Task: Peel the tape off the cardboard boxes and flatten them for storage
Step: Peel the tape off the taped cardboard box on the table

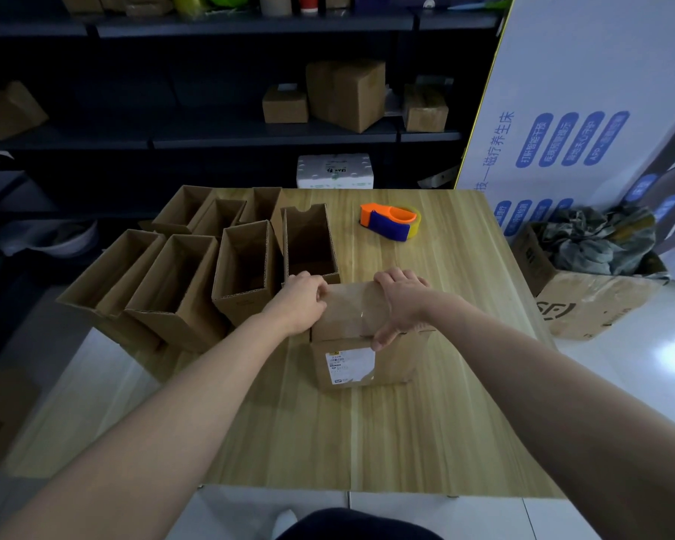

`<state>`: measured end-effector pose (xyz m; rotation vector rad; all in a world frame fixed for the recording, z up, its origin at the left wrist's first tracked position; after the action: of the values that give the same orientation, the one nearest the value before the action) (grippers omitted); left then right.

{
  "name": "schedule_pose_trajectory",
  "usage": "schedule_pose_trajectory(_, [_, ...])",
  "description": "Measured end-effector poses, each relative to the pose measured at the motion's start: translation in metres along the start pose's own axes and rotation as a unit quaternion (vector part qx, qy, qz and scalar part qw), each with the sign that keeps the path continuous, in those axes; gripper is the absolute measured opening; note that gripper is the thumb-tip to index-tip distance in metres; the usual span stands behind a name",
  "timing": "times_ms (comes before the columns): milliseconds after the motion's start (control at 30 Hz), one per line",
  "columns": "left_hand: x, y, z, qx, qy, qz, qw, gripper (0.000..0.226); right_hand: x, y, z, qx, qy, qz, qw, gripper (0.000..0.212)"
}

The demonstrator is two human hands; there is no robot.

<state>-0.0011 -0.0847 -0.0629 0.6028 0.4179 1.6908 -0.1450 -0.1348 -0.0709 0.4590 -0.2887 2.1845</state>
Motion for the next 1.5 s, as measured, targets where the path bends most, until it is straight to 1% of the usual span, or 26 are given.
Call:
schedule_pose_trajectory(100, [0.002,-0.004,0.007,-0.020,0.028,-0.005,0.999,0.021,0.000,-0.001,0.001,0.004,-0.005,0.000,1.000,0.126])
schedule_pose_trajectory(367, [0.004,-0.005,0.008,-0.014,0.043,-0.010,0.999,0.007,-0.002,-0.003,0.003,0.025,-0.022,-0.009,0.999,0.126])
schedule_pose_trajectory(467, [0.004,-0.003,0.009,-0.010,0.042,-0.012,0.999,0.006,-0.002,-0.003,0.003,0.030,-0.024,-0.009,0.999,0.126])
schedule_pose_trajectory(667, [0.004,-0.001,0.007,-0.018,0.032,-0.010,0.999,0.012,-0.003,-0.004,0.004,0.040,-0.028,-0.012,0.999,0.127])
schedule_pose_trajectory(767, [0.003,0.005,0.007,-0.049,0.026,-0.025,0.998,0.006,-0.002,-0.005,0.005,0.037,-0.032,-0.015,0.999,0.127])
schedule_pose_trajectory(800, [0.003,0.010,0.005,-0.049,0.027,-0.037,0.998,0.006,-0.002,-0.005,0.005,0.038,-0.032,-0.016,0.999,0.127])
schedule_pose_trajectory(900, [0.005,0.029,-0.011,0.005,-0.003,-0.047,0.999,0.033,-0.003,-0.006,0.006,0.047,-0.029,-0.018,0.998,0.126])
schedule_pose_trajectory(967, [0.002,0.037,-0.020,-0.014,-0.010,-0.047,0.999,0.045,-0.003,-0.006,0.005,0.048,-0.024,-0.019,0.998,0.125])
schedule_pose_trajectory(1000, [0.001,0.039,-0.023,-0.031,-0.006,-0.049,0.998,0.044,-0.003,-0.006,0.005,0.046,-0.023,-0.019,0.998,0.125])
schedule_pose_trajectory(1167, [0.000,0.042,-0.021,-0.026,0.021,-0.060,0.998,0.020,-0.006,-0.003,0.003,0.041,-0.025,-0.018,0.999,0.128])
schedule_pose_trajectory(1333, [-0.003,0.043,-0.017,-0.007,0.031,-0.037,0.999,0.012,-0.006,-0.004,0.003,0.038,-0.024,-0.019,0.999,0.129])
schedule_pose_trajectory(1500, [-0.003,0.046,-0.019,-0.019,0.038,-0.023,0.999,0.012,-0.005,-0.004,0.003,0.034,-0.022,-0.018,0.999,0.128])
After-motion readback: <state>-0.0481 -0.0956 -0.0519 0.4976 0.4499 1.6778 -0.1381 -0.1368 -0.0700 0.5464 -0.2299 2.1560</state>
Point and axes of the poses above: each hand's wrist, its own x-axis away from the middle knuckle, its own z-axis out of the back of the hand, y = z × x, the point moved 9 cm from there along -x, towards the middle knuckle, and after that the axes turned 8 degrees about x, right-handed, at the moved point
